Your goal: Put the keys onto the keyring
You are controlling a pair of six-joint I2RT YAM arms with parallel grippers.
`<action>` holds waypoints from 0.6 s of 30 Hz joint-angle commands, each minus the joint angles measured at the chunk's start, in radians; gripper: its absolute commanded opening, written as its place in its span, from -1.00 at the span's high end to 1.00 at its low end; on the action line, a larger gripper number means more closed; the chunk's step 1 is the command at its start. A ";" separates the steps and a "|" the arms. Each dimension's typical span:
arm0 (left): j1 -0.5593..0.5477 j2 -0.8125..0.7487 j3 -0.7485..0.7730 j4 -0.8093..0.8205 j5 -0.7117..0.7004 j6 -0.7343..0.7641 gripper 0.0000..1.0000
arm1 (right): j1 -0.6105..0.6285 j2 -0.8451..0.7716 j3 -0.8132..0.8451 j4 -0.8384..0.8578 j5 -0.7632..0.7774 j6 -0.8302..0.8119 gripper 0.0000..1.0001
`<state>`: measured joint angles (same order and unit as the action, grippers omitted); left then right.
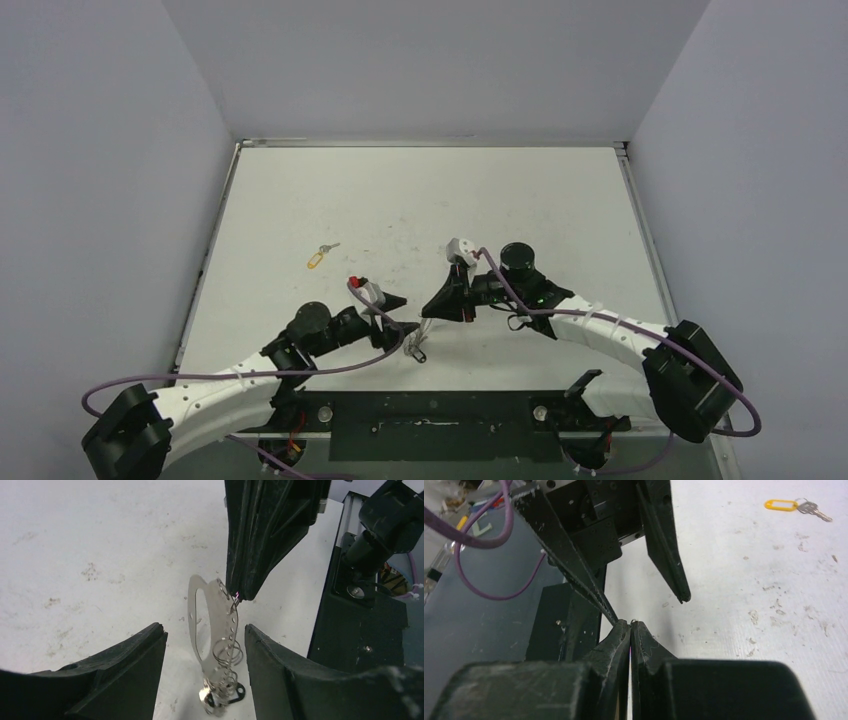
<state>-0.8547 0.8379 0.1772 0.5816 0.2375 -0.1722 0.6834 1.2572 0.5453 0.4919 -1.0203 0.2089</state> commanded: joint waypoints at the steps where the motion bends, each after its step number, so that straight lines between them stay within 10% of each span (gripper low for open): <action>1: -0.009 -0.091 -0.033 0.089 0.084 0.188 -0.13 | 0.038 -0.066 0.035 -0.090 -0.105 -0.281 1.00; 18: -0.016 -0.107 -0.054 0.139 0.291 0.310 0.14 | 0.116 -0.133 0.071 -0.265 -0.012 -0.491 1.00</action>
<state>-0.8631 0.7189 0.1123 0.6590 0.4644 0.1181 0.7937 1.1492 0.5701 0.1921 -1.0359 -0.2405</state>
